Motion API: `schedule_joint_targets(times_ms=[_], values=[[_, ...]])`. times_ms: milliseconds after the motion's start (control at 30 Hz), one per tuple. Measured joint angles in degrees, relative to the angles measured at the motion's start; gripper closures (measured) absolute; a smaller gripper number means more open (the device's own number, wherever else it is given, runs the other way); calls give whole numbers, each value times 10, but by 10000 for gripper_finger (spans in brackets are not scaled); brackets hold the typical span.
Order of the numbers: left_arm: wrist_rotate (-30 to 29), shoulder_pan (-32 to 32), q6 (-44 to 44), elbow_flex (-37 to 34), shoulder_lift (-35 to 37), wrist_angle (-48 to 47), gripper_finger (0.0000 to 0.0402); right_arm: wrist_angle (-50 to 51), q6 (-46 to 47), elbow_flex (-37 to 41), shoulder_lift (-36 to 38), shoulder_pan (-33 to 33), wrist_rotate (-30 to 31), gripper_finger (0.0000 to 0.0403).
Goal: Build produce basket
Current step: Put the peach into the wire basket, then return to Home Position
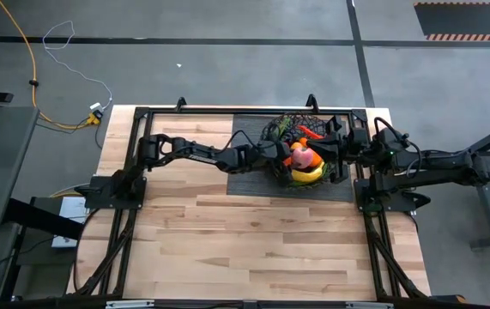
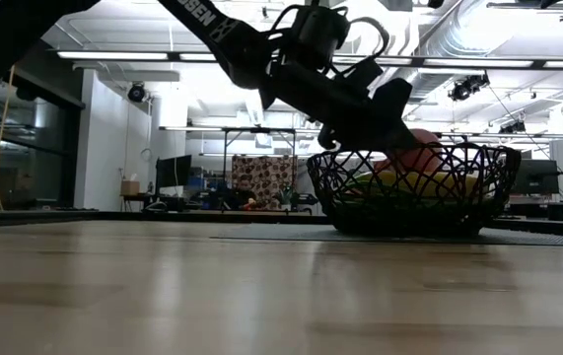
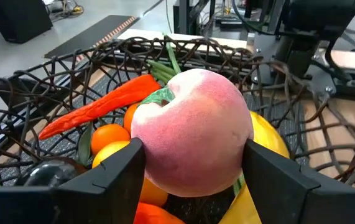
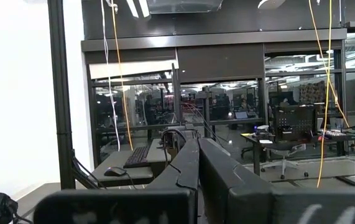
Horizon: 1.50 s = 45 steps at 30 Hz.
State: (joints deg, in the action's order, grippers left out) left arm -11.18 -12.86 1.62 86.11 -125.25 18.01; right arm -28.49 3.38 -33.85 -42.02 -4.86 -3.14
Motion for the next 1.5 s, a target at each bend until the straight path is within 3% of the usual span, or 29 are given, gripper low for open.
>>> schedule_joint_targets(times_ms=[433,933,1500], values=[[17,0,-3,0,0,-4,165,0,0,0,0,0,0,402],[18,1,-18,0,1,-36,99,0,2,0,0,0,0,402],[20,-2,7,0,26,-50,71,0,2,0,0,0,0,402]])
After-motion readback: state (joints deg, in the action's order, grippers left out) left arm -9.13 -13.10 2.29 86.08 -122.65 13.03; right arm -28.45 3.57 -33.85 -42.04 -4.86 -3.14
